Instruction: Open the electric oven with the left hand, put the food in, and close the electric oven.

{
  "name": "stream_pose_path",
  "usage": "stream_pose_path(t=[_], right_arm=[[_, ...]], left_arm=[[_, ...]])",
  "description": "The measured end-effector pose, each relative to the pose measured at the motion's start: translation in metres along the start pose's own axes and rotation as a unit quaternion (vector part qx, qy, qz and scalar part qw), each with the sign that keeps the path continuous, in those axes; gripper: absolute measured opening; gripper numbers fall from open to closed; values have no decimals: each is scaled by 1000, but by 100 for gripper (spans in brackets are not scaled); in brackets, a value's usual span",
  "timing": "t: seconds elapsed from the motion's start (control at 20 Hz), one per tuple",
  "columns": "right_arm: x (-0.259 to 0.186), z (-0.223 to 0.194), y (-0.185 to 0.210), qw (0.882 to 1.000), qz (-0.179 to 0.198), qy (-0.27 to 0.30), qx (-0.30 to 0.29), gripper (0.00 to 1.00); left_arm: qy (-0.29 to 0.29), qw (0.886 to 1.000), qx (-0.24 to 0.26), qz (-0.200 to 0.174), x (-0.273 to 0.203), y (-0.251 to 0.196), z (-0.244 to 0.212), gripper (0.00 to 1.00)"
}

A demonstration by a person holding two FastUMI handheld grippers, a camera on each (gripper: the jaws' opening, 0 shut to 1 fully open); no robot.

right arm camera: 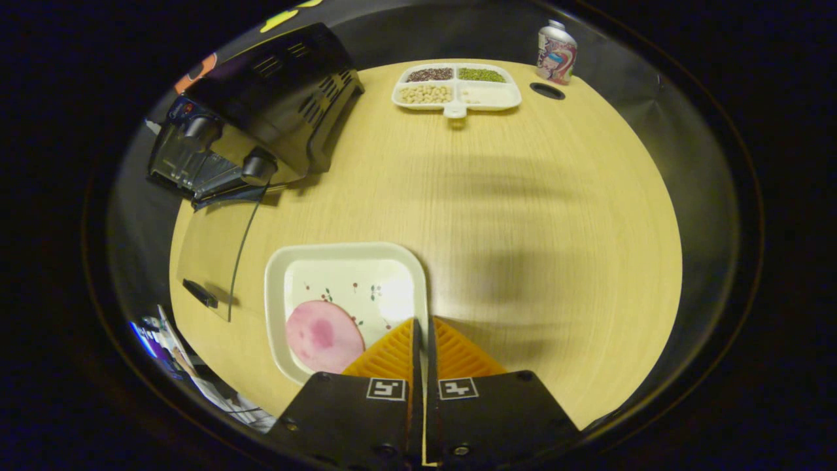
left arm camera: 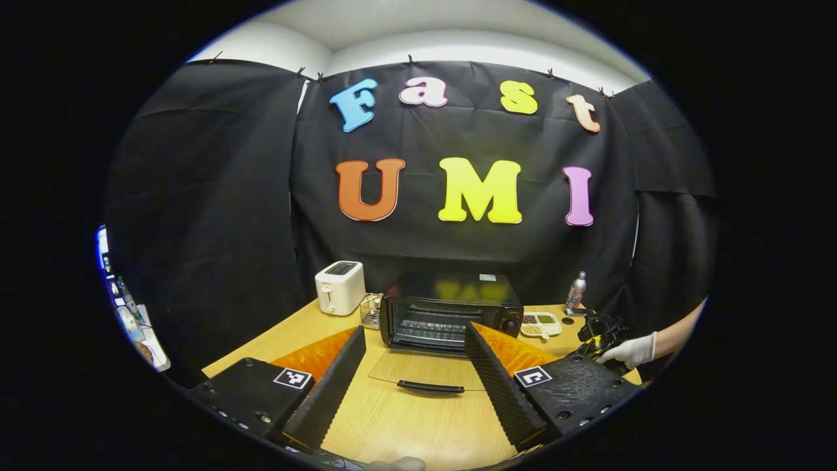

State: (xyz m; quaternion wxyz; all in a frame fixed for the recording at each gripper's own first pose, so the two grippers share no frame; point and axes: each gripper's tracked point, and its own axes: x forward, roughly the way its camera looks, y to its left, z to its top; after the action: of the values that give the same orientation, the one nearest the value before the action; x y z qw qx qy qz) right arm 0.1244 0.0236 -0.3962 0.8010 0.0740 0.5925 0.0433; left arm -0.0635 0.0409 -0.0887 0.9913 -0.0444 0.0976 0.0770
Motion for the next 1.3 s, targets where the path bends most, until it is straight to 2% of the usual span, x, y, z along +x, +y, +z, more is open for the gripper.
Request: stream_pose_path(t=[0.15,0.25,0.3,0.4,0.55,0.7,0.85,0.9,0.95,1.05,1.1,1.2,1.25,1.3], right_arm=[[-1,0,1,999,31,4,11,4],[-3,-5,4,996,75,14,37,1],[-3,-6,7,993,100,11,57,4],[-4,-11,10,985,144,9,98,1],[-9,-15,5,971,189,-15,147,1],[-17,-15,-1,957,211,-45,194,1],[-39,-11,-3,938,230,-85,245,4],[-44,-10,-1,934,231,-100,254,1],[-50,-10,2,931,229,-111,262,4],[-62,-10,15,923,229,-132,280,4],[-68,-12,23,917,234,-142,290,0],[-78,-12,46,904,244,-159,313,3],[-80,-14,59,898,248,-166,324,0],[-83,-16,73,893,251,-170,332,4]], left_arm=[[2,1000,-2,-20,8,10,-4,97],[9,1000,-1,-30,13,15,-6,97],[11,999,-1,-36,16,16,-5,97],[15,999,3,-45,20,18,-3,96],[21,998,7,-58,24,16,-1,97],[24,997,10,-73,26,9,-1,97],[27,996,11,-83,28,4,0,97],[28,996,12,-86,27,2,0,97],[27,996,14,-89,26,1,1,97],[22,995,20,-92,25,1,5,97],[16,995,26,-91,24,3,9,96],[0,996,33,-88,21,5,21,96],[-9,995,35,-89,17,6,27,96],[-16,995,36,-87,15,8,32,96]])
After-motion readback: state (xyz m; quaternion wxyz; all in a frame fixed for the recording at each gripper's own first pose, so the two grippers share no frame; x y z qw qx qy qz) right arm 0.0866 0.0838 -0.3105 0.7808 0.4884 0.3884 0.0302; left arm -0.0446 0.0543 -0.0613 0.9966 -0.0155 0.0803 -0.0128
